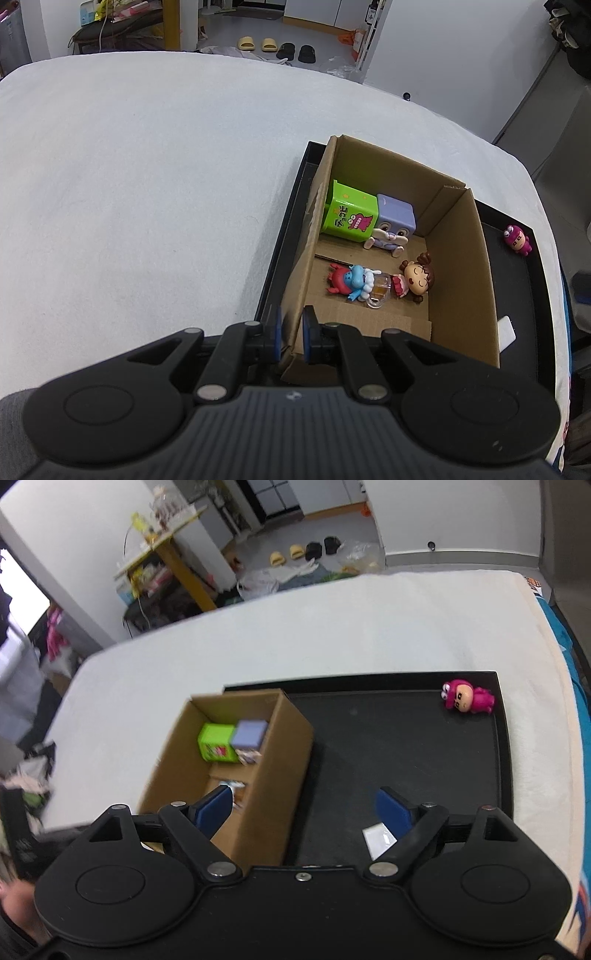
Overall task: Organize rigid objects
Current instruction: 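Move the right gripper to the white charger plug on the tray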
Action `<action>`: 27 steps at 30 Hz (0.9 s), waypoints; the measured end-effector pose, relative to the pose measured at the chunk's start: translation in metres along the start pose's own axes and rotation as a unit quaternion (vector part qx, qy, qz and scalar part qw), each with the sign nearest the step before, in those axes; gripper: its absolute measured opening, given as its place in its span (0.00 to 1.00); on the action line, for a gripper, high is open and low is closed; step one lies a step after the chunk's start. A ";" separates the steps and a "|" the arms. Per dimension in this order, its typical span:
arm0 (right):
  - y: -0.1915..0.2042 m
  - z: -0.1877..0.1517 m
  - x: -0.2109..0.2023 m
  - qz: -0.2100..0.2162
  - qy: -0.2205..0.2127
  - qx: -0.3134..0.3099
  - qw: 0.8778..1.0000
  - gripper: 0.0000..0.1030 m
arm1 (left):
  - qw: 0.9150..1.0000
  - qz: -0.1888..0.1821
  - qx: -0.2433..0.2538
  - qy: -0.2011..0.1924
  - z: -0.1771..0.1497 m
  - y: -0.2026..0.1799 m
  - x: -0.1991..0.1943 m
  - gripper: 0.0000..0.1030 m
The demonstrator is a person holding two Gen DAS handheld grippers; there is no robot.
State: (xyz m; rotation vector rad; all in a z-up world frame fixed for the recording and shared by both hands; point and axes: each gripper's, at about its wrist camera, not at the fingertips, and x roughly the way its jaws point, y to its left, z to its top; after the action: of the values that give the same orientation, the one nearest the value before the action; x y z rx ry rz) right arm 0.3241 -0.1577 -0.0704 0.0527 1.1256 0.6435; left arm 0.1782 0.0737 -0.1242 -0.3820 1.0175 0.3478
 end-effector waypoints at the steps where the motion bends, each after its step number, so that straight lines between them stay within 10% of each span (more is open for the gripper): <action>1: -0.001 -0.002 0.004 -0.003 0.008 -0.007 1.000 0.82 | 1.000 0.000 -0.001 0.000 0.000 0.000 0.000 0.09; 25: -0.032 -0.040 0.095 -0.110 0.107 -0.103 0.983 0.81 | 1.000 -0.004 -0.007 0.006 0.000 0.001 0.000 0.10; 27: -0.034 -0.043 0.102 -0.122 0.110 -0.106 0.981 0.64 | 1.000 -0.004 -0.008 0.006 0.000 0.000 0.000 0.10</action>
State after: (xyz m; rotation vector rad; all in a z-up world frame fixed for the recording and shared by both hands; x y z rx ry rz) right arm 0.3303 -0.1461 -0.1853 -0.3416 1.2462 0.5532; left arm 0.1777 0.0739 -0.1239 -0.4024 1.0259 0.3472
